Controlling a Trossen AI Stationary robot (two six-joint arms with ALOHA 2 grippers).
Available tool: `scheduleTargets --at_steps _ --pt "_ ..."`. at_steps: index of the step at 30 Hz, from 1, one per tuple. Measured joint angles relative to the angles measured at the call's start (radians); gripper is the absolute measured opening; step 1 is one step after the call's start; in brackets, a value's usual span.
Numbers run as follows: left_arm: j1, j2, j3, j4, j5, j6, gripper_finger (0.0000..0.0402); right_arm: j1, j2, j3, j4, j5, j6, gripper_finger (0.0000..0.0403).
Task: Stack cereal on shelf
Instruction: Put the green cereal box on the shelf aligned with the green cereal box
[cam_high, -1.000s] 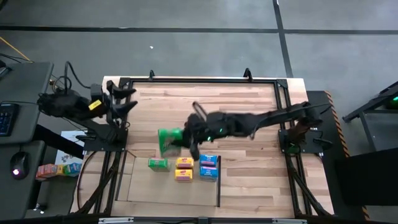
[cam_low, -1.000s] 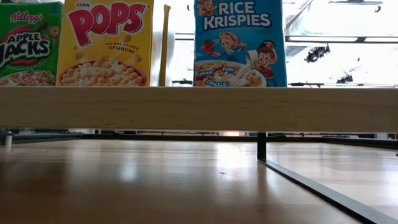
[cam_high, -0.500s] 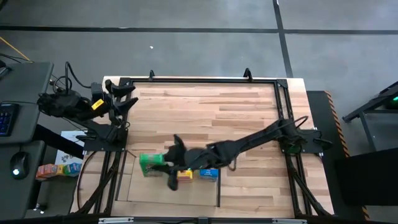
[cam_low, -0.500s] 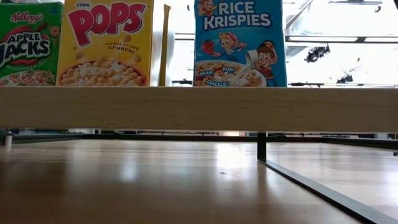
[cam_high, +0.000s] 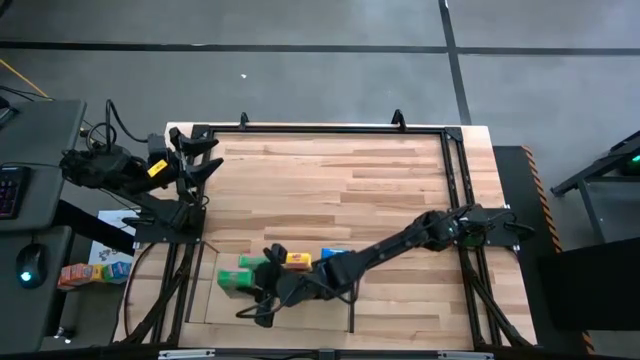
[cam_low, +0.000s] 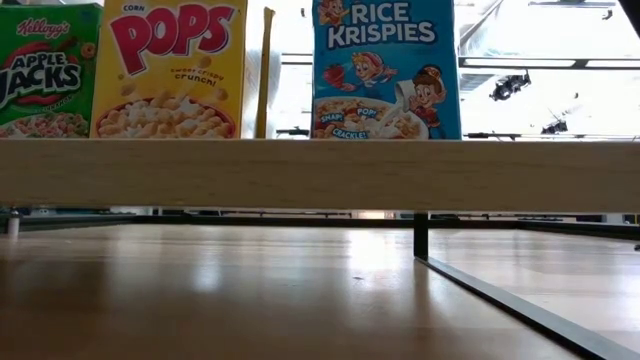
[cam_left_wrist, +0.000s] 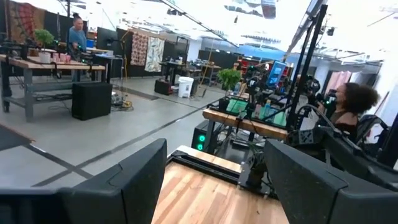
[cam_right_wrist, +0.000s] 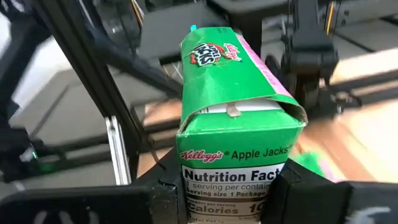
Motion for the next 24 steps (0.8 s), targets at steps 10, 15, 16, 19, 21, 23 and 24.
scheduleTargets --at_steps 10,15,16,19,21,23,24 --pt "0.0 0.0 0.0 0.0 0.0 0.0 0.0261 -0.002 0.018 -0.027 -0.062 -0.081 -0.003 0.0107" --pt "0.0 0.0 0.0 0.0 -0.001 0.0 0.0261 -0.001 0.037 -0.027 -0.065 -0.082 -0.003 0.0107" --pt "0.0 0.0 0.0 0.0 -0.001 0.0 0.0261 -0.001 0.042 -0.027 -0.073 -0.08 -0.003 0.0107" --pt "0.0 0.0 0.0 0.001 -0.001 -0.001 0.0261 -0.001 0.053 -0.027 -0.079 -0.074 0.014 0.0108" --pt "0.0 0.0 0.0 0.002 -0.001 -0.001 0.0261 -0.001 0.057 -0.026 -0.076 -0.081 0.037 0.0108" --pt "0.0 0.0 0.0 0.002 0.0 -0.002 0.0261 -0.002 0.063 -0.026 -0.09 -0.084 0.053 0.0108" --pt "0.0 0.0 0.0 0.002 -0.001 -0.002 0.0261 -0.002 0.066 -0.028 -0.093 -0.083 0.057 0.0108"
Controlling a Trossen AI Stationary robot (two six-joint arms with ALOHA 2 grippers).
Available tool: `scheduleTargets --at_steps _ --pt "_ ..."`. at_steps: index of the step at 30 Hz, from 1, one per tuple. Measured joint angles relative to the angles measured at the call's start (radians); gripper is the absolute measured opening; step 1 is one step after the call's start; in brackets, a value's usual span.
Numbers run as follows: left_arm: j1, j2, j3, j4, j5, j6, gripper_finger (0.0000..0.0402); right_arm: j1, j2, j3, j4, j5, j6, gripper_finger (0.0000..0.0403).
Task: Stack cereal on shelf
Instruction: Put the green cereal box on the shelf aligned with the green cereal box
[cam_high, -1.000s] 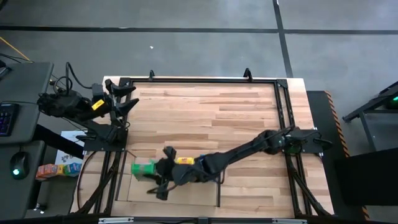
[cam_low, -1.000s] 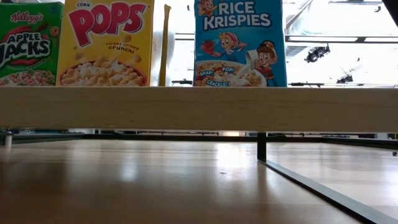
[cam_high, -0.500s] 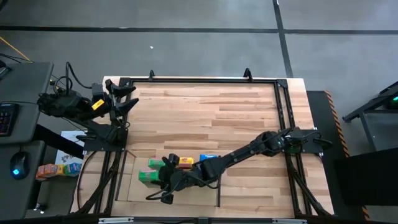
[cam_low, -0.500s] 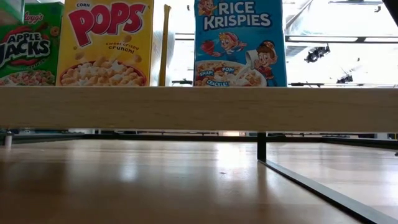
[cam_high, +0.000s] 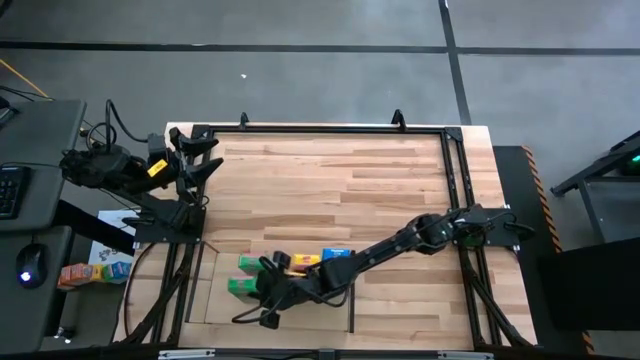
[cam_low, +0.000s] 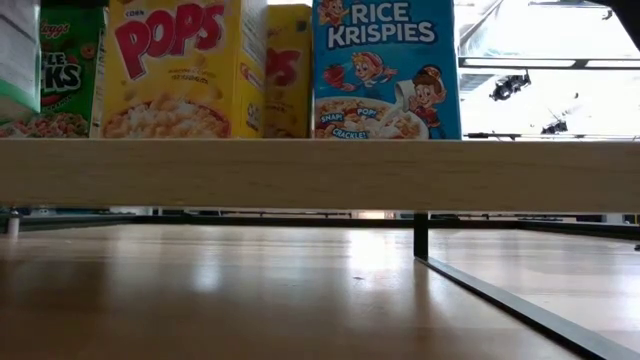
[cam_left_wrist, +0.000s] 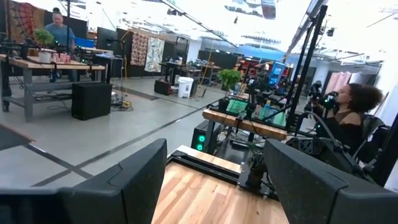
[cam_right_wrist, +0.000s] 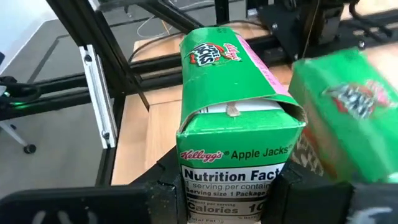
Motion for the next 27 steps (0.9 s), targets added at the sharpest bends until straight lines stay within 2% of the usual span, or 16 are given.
scheduleTargets --at_steps 9,20,27 --pt "0.0 0.0 0.0 -0.001 0.0 0.0 0.0261 0.0 -0.001 0.0 -0.03 0.004 0.062 0.0115" --pt "0.0 0.0 0.0 -0.002 0.0 0.0 0.0261 -0.002 -0.001 0.0 -0.027 0.025 0.052 0.0203" --pt "0.0 0.0 0.0 -0.002 0.0 0.001 0.0261 -0.011 -0.002 0.031 -0.049 0.007 0.034 0.0224"
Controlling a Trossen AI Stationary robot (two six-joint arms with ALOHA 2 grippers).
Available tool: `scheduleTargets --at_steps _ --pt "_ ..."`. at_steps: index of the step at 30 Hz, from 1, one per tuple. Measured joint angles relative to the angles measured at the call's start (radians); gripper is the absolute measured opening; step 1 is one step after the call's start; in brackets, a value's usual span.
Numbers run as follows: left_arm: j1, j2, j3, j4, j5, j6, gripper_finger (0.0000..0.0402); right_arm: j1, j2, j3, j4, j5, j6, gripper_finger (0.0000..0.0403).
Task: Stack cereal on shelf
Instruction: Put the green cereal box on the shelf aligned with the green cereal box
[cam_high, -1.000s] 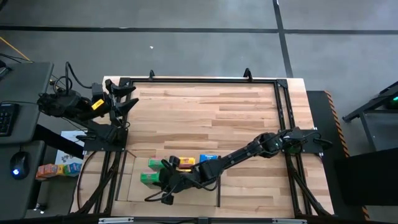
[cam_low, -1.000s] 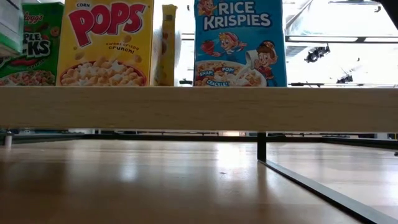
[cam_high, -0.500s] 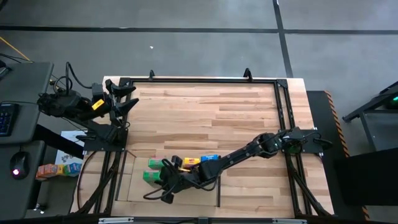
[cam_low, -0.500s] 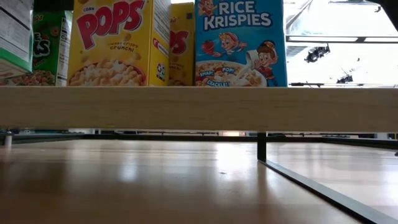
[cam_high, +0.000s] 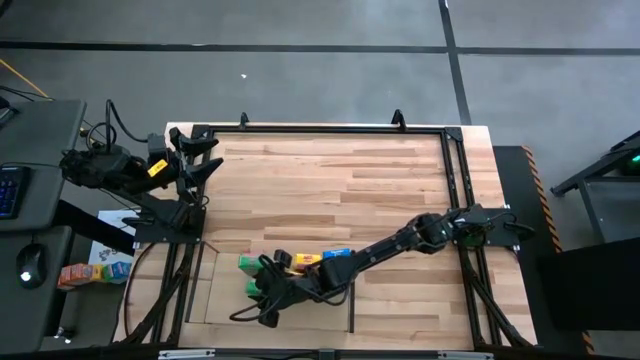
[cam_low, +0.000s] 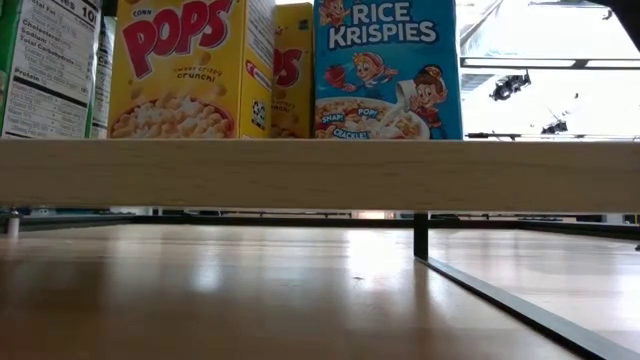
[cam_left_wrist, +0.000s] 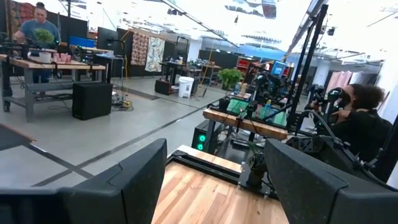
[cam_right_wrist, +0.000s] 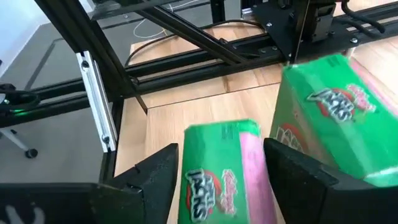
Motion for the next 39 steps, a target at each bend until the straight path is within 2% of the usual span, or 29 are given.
scheduleTargets --at_steps 8,17,20,22,24,26,30,39 --pt "0.0 0.0 0.0 0.0 0.0 0.001 0.0261 -0.007 -0.007 0.082 -0.008 -0.063 -0.075 0.0225" --pt "0.0 0.0 0.0 -0.001 0.0 0.002 0.0261 -0.016 -0.142 0.078 -0.098 -0.138 -0.115 0.0218" --pt "0.0 0.0 0.0 -0.001 0.0 0.002 0.0261 0.001 -0.178 0.084 -0.216 -0.166 -0.088 0.0178" --pt "0.0 0.0 0.0 -0.001 0.0 0.002 0.0261 0.024 -0.192 0.084 -0.309 -0.197 -0.059 0.0122" --pt "0.0 0.0 0.0 -0.001 -0.005 0.002 0.0261 0.044 -0.197 0.084 -0.39 -0.247 -0.027 0.005" --pt "0.0 0.0 0.0 -0.001 -0.007 0.002 0.0261 0.059 -0.191 0.075 -0.426 -0.294 0.007 0.0015" --pt "0.0 0.0 0.0 -0.001 -0.007 0.002 0.0261 0.072 -0.156 0.039 -0.42 -0.282 0.067 0.0015" --pt "0.0 0.0 0.0 -0.001 -0.007 0.001 0.0261 0.07 -0.097 0.038 -0.405 -0.108 0.197 0.0001"
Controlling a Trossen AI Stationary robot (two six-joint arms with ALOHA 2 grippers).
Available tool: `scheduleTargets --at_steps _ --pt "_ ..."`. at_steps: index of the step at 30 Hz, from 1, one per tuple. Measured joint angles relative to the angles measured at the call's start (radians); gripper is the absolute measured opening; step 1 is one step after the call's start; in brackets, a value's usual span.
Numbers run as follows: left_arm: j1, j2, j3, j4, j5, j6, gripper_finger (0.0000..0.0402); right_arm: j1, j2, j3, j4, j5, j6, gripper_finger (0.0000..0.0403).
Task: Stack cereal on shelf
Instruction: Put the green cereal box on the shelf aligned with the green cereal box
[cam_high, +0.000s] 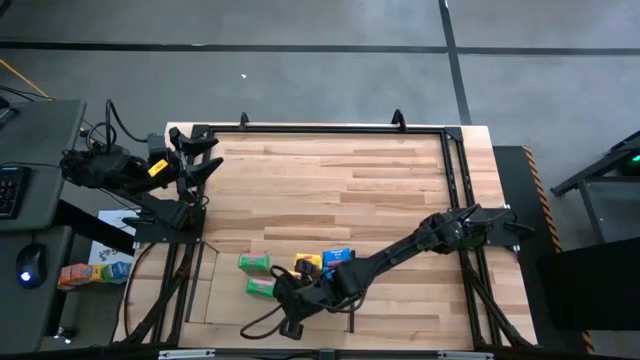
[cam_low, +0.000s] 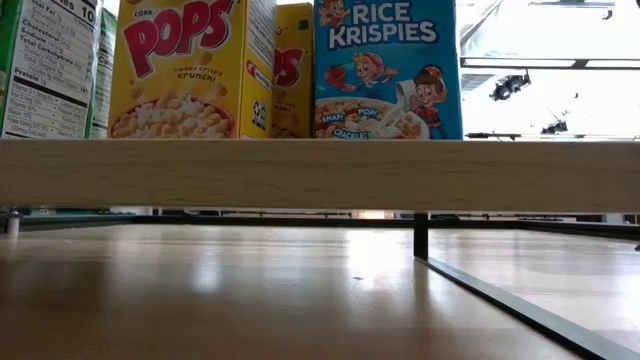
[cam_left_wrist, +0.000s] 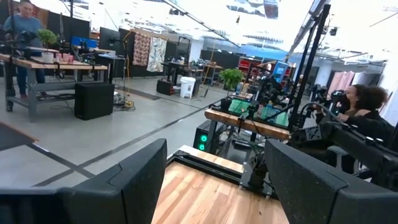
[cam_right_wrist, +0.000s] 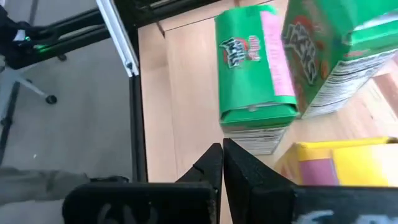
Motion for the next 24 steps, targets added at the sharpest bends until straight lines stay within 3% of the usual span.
scheduleTargets --at_steps 12,24 --pt "0.0 0.0 0.0 0.0 0.0 -0.001 0.0261 -0.001 0.017 0.0 0.001 0.069 0.048 0.0" --pt "0.0 0.0 0.0 0.0 0.0 0.0 0.0261 -0.014 0.017 0.0 0.062 0.061 0.045 0.0"
